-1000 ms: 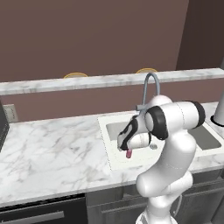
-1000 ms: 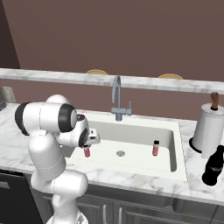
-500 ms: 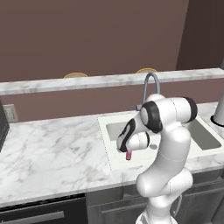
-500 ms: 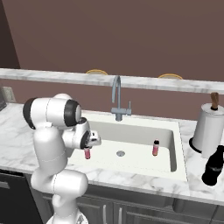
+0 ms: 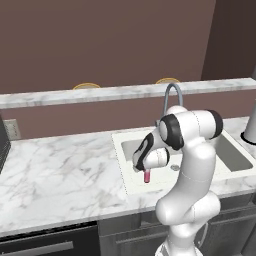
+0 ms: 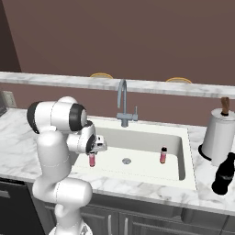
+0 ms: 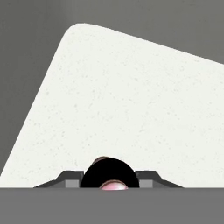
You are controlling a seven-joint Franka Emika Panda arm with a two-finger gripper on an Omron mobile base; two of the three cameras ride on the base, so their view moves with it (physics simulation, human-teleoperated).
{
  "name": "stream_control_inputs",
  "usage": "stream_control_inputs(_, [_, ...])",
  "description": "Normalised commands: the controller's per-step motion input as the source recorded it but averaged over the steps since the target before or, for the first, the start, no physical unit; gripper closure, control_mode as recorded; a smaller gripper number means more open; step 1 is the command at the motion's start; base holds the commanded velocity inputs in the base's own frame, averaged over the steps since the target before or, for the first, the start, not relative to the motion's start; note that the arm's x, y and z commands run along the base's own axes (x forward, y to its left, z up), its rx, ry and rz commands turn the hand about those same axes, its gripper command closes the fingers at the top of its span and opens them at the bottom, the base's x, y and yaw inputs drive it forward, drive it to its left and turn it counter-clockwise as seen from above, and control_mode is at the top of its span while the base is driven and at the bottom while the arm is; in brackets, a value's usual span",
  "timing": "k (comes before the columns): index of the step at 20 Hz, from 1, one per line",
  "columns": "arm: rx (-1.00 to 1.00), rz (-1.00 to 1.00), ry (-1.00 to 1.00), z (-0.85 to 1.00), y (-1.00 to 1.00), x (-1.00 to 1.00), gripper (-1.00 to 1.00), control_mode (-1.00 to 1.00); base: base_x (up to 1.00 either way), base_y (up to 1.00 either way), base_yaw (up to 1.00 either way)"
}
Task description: Place the large bottle from the dining counter next to the other large bottle outside the sink, and place the small bottle from the dining counter next to the other small bottle inside the sink.
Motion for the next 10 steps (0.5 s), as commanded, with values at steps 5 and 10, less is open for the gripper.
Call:
stream_control_inputs(5, [0.0,0.0,0.0,-0.01,0.0,-0.12,1.0,-1.0,0.0,0.0,0.0])
stream_control_inputs(10, [0.0,0.0,-0.04,0.0,0.0,0.0,1.0,-1.0,0.0,0.0,0.0])
